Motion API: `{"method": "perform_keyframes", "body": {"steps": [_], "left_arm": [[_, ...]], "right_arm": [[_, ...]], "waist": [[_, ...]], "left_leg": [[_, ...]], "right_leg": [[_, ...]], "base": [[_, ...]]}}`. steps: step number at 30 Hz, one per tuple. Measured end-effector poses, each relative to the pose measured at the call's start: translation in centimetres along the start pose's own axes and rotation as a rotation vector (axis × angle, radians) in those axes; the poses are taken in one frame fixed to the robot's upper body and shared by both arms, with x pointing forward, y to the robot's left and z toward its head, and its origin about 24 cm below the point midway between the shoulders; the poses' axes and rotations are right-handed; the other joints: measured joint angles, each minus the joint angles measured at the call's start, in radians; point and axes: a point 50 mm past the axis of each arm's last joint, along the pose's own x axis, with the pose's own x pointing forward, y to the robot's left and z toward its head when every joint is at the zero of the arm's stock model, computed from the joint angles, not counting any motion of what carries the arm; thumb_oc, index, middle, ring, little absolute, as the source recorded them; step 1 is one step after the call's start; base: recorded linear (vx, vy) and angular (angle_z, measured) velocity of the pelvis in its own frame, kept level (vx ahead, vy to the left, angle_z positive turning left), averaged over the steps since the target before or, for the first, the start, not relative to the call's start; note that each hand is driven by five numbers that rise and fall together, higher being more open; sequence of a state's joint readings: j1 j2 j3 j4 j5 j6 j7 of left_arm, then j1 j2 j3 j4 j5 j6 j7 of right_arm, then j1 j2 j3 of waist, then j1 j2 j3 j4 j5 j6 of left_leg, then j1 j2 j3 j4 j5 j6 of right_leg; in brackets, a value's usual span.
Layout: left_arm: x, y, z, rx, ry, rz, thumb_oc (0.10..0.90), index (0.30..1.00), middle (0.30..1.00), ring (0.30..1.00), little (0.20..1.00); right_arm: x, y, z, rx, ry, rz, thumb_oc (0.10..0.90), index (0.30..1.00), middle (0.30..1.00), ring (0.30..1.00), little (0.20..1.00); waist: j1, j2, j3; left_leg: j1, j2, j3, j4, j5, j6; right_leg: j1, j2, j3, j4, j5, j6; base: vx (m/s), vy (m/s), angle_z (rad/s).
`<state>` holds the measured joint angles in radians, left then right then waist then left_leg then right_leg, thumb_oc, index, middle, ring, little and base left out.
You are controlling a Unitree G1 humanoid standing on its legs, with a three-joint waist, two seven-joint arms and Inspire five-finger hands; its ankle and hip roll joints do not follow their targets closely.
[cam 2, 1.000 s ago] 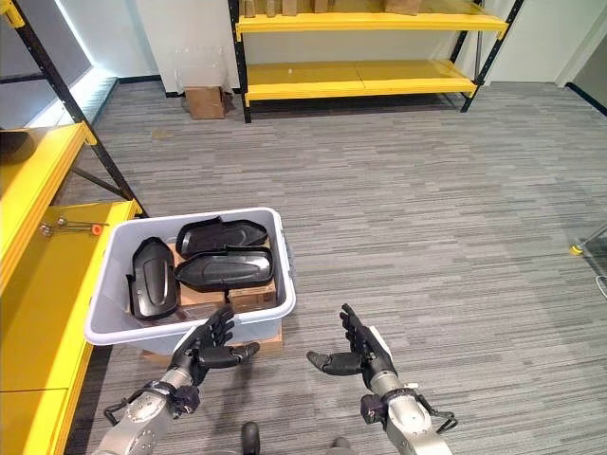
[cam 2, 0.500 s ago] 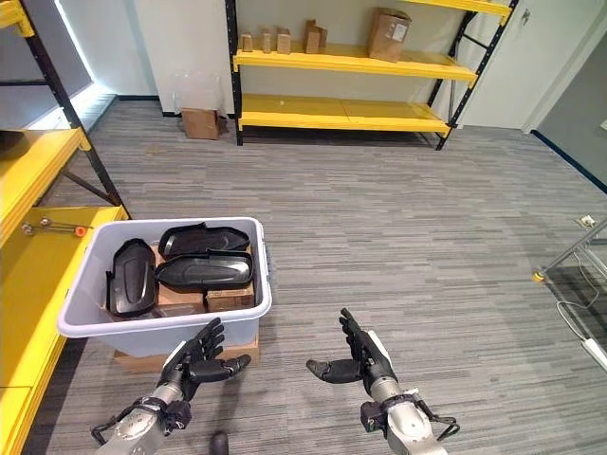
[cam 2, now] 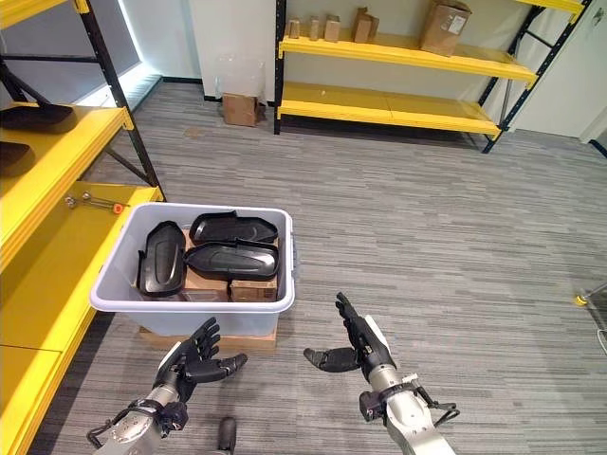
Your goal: Move parts from the plastic box to the shelf.
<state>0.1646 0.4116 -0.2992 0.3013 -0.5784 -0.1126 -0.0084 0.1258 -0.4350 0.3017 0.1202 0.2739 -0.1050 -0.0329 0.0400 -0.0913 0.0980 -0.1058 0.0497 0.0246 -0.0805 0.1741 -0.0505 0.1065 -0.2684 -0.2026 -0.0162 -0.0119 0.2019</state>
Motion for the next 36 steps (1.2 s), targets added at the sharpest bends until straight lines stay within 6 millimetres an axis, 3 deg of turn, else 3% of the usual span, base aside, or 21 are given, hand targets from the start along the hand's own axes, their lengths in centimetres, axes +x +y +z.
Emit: {"method": "perform_keyframes", "body": {"steps": [5,7,8,9,11,13,14,15,17,18,19,20,21,23,25,26,27,28,29,30,36], "left_arm": [[0.9,-0.1,1.6,0.021,-0.049,-0.017,0.9,1.0,1.0,1.0,1.0],[0.8,-0.7,2.8,0.011,-0.107,-0.042,0.9,1.0,1.0,1.0,1.0],[0.6,-0.2,4.5,0.03,-0.17,-0.039,0.9,1.0,1.0,1.0,1.0],[0.1,0.1,5.6,0.046,-0.219,-0.042,0.9,1.0,1.0,1.0,1.0],[-0.2,1.6,6.5,0.056,-0.248,0.01,0.9,1.0,1.0,1.0,1.0],[-0.2,1.5,6.9,0.044,-0.27,0.012,0.9,1.0,1.0,1.0,1.0],[-0.3,1.7,7.2,0.051,-0.279,0.015,0.9,1.0,1.0,1.0,1.0],[-0.4,2.0,7.8,0.062,-0.309,0.018,0.9,1.0,1.0,1.0,1.0],[-0.3,1.7,7.5,0.033,-0.306,0.029,0.9,1.0,1.0,1.0,1.0],[0.1,1.5,7.6,0.005,-0.322,0.034,0.9,1.0,1.0,1.0,1.0],[0.1,1.8,7.7,-0.011,-0.334,0.053,0.9,1.0,1.0,1.0,1.0],[0.2,1.9,8.4,-0.001,-0.356,0.055,0.9,1.0,1.0,1.0,1.0],[0.4,1.9,9.0,0.009,-0.372,0.043,0.9,1.0,1.0,1.0,1.0],[0.5,1.5,8.5,-0.029,-0.368,0.058,0.9,1.0,1.0,1.0,1.0],[0.5,0.5,8.4,-0.066,-0.389,0.043,0.9,1.0,1.0,1.0,1.0],[0.5,0.4,8.6,-0.066,-0.401,0.035,0.9,1.0,1.0,1.0,1.0],[0.1,0.5,8.7,-0.057,-0.407,0.034,0.9,1.0,1.0,1.0,1.0],[-0.2,0.4,9.1,-0.056,-0.439,0.027,0.9,1.0,1.0,1.0,1.0],[-0.7,0.3,9.5,-0.032,-0.452,0.008,0.9,1.0,1.0,1.0,1.0],[-0.3,0.3,9.4,-0.04,-0.443,0.007,0.9,1.0,1.0,1.0,1.0],[-0.5,0.8,10.1,-0.063,-0.469,0.016,0.9,1.0,1.0,1.0,1.0]], "right_arm": [[0.2,0.0,0.6,-0.003,-0.022,0.003,0.9,1.0,1.0,1.0,1.0],[-0.3,-0.6,1.9,-0.07,-0.072,0.013,0.9,1.0,1.0,1.0,1.0],[-0.2,-0.1,2.5,-0.054,-0.099,0.02,0.9,1.0,1.0,1.0,1.0],[-0.6,-0.2,3.6,-0.072,-0.153,0.034,0.9,1.0,1.0,1.0,1.0],[-0.4,1.0,4.0,-0.025,-0.185,0.051,0.9,1.0,1.0,1.0,1.0],[-0.4,0.8,4.3,-0.041,-0.2,0.06,0.9,1.0,1.0,1.0,1.0],[-0.3,0.9,4.5,-0.039,-0.209,0.062,0.9,1.0,1.0,1.0,1.0],[-0.5,0.7,5.0,-0.055,-0.232,0.071,0.9,1.0,1.0,1.0,1.0],[-0.4,0.5,4.8,-0.061,-0.215,0.066,0.9,1.0,1.0,1.0,1.0],[-0.1,0.5,5.1,-0.068,-0.225,0.07,0.9,1.0,1.0,1.0,1.0],[0.3,0.8,5.5,-0.073,-0.238,0.083,0.9,1.0,1.0,1.0,1.0],[0.4,0.8,6.1,-0.072,-0.27,0.086,0.9,1.0,1.0,1.0,1.0],[0.3,0.4,6.5,-0.086,-0.291,0.072,0.9,1.0,1.0,1.0,1.0],[0.3,0.2,6.8,-0.11,-0.303,0.064,0.9,1.0,1.0,1.0,1.0],[0.4,-0.7,7.5,-0.123,-0.332,0.029,0.9,1.0,1.0,1.0,1.0],[0.5,-0.9,8.0,-0.127,-0.348,0.018,0.9,1.0,1.0,1.0,1.0],[0.5,-0.9,8.1,-0.121,-0.355,0.016,0.9,1.0,1.0,1.0,1.0],[0.7,-1.0,8.5,-0.126,-0.368,0.016,0.9,1.0,1.0,1.0,1.0],[1.0,-1.2,9.1,-0.127,-0.391,0.004,0.9,1.0,1.0,1.0,1.0],[1.1,-1.4,8.9,-0.129,-0.38,-0.001,0.9,1.0,1.0,1.0,1.0],[0.2,-0.6,10.5,-0.127,-0.478,0.041,0.9,1.0,1.0,1.0,1.0]], "waist": [[0.011,0.009,0.012],[-0.007,0.075,0.03],[-0.004,0.046,0.037],[-0.006,0.072,0.054],[0.009,0.047,0.072],[0.018,0.089,0.074],[0.011,0.068,0.085],[0.011,0.046,0.1],[0.0,0.056,0.104],[-0.007,0.063,0.118],[-0.013,0.037,0.134],[-0.039,0.0,0.148],[-0.067,0.003,0.158],[-0.04,0.007,0.16],[-0.032,0.076,0.16],[-0.034,0.09,0.162],[-0.028,0.049,0.166],[-0.003,0.004,0.178],[-0.014,0.021,0.169],[-0.013,0.011,0.177],[-0.041,0.017,0.139]], "left_leg": [[-0.071,-0.088,-0.003,0.138,-0.067,0.089],[-0.104,-0.124,-0.001,0.225,-0.146,0.123],[-0.099,-0.168,0.03,0.224,-0.166,0.124],[-0.087,-0.155,0.038,0.319,-0.238,0.197],[-0.018,-0.195,0.069,0.257,-0.206,0.247],[0.025,-0.186,0.072,0.143,-0.185,0.18],[-0.001,-0.194,0.097,0.198,-0.237,0.153],[-0.031,-0.186,0.077,0.345,-0.292,0.245],[-0.01,-0.196,0.06,0.302,-0.274,0.232],[0.017,-0.185,0.077,0.235,-0.264,0.076],[-0.001,-0.167,0.138,0.303,-0.368,-0.067],[-0.046,-0.157,0.127,0.417,-0.41,0.137],[-0.046,-0.141,0.117,0.432,-0.373,0.193],[0.061,-0.172,0.129,0.289,-0.304,0.194],[0.11,-0.171,0.111,0.201,-0.267,0.183],[0.105,-0.174,0.1,0.209,-0.265,0.141],[0.078,-0.218,0.084,0.283,-0.248,0.087],[0.021,-0.239,0.039,0.415,-0.292,0.143],[0.011,-0.098,-0.024,0.338,-0.327,0.134],[0.061,-0.098,0.02,0.272,-0.285,0.1],[0.18,-0.094,0.048,0.122,-0.243,0.094]], "right_leg": [[-0.094,-0.097,0.011,0.227,-0.013,-0.03],[-0.19,-0.13,0.111,0.44,0.069,-0.125],[-0.236,-0.161,0.128,0.441,0.168,-0.144],[-0.267,-0.16,0.166,0.529,0.167,-0.097],[-0.309,-0.165,0.183,0.591,0.184,-0.064],[-0.339,-0.021,0.169,0.552,0.102,-0.077],[-0.346,-0.016,0.151,0.475,0.06,-0.09],[-0.363,-0.046,0.146,0.43,0.021,-0.043],[-0.375,-0.026,0.097,0.284,0.029,-0.047],[-0.382,0.037,0.017,0.122,0.096,-0.08],[-0.382,0.033,0.0,0.061,0.12,-0.09],[-0.369,-0.008,0.014,0.02,0.148,-0.048],[-0.366,-0.032,0.025,0.035,0.186,0.007],[-0.346,0.018,0.052,0.081,0.179,-0.051],[-0.309,0.122,0.059,0.098,0.172,-0.098],[-0.295,0.165,0.048,0.085,0.191,-0.167],[-0.27,0.152,0.037,0.074,0.218,-0.249],[-0.24,0.1,0.061,0.048,0.199,-0.211],[-0.244,0.124,0.045,0.053,0.18,-0.165],[-0.236,0.112,0.048,0.073,0.154,-0.129],[-0.162,0.092,0.055,-0.029,0.215,-0.125]], "base": [[0.05,0.286,0.35],[0.08,0.322,0.55],[0.08,0.368,0.3],[0.07,0.353,0.31],[0.1,0.305,-0.04],[0.11,0.068,-0.19],[0.09,-0.035,-0.18],[0.1,-0.058,-0.27],[0.14,-0.099,-0.18],[0.16,-0.147,-0.09],[0.1,-0.104,0.17],[0.11,-0.113,0.71],[0.13,-0.119,0.72],[0.13,-0.131,0.22],[0.15,-0.173,0.21],[0.13,-0.138,0.32],[0.13,-0.171,0.12],[0.11,-0.145,0.05],[0.14,-0.186,-0.02],[0.09,-0.126,0.04],[0.08,-0.14,-0.18]]}}
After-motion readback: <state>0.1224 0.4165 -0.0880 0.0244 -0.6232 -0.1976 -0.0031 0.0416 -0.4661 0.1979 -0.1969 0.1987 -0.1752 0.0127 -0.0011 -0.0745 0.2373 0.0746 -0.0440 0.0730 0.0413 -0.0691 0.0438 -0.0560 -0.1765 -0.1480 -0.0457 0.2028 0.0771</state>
